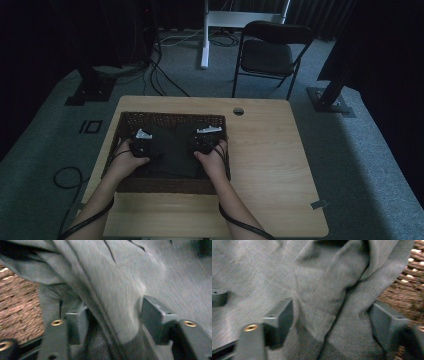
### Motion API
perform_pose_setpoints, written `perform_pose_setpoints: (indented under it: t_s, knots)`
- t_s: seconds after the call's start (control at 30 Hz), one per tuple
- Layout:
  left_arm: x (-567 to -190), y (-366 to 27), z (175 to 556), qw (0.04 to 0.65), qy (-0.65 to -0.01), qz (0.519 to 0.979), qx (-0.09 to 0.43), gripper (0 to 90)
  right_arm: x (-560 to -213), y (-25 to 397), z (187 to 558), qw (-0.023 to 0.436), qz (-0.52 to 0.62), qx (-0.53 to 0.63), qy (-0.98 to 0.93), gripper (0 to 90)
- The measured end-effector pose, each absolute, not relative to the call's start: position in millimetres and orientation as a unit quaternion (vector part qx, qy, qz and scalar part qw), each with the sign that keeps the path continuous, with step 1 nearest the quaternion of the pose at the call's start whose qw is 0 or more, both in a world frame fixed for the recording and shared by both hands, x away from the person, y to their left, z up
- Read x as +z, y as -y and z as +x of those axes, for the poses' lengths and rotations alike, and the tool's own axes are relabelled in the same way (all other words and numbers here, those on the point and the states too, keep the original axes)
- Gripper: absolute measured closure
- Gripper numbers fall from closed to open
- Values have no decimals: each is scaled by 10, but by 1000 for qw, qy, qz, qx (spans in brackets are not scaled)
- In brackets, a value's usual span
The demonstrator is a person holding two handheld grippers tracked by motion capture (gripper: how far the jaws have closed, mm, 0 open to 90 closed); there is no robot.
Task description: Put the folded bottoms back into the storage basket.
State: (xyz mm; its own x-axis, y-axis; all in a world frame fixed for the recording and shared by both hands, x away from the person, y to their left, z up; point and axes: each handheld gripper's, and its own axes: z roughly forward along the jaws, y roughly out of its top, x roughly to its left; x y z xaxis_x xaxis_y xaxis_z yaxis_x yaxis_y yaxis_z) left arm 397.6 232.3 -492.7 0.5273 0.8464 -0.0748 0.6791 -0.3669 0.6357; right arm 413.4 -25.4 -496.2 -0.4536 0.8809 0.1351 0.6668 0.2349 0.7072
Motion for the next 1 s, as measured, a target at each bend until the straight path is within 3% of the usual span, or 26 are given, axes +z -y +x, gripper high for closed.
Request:
perform_pose_setpoints:
  t_s: [0.2,0.67,1.0]
  knots:
    - [-4797,-2293,3966,349,-462,793,187,178,-4826,260,4115,183,476,380,-772,170]
    - [-4524,-2218,3899,371,-446,783,226,104,-4397,428,4044,198,443,444,-753,129]
    - [-4391,-2166,3829,393,-432,785,208,104,-4214,490,3978,200,427,464,-750,130]
